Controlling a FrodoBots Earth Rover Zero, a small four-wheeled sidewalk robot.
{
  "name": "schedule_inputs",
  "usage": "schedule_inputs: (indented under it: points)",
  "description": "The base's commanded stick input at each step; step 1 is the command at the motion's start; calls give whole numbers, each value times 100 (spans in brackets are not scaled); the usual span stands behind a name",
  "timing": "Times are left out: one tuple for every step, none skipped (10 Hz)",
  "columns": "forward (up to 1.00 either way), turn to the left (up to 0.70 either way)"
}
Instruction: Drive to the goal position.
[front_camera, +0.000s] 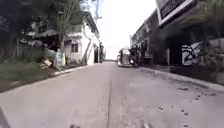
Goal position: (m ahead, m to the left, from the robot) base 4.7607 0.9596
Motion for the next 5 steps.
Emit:
schedule_inputs:
  points:
    - [100, 4]
    - [100, 4]
    - [100, 4]
    - [100, 4]
    - [100, 4]
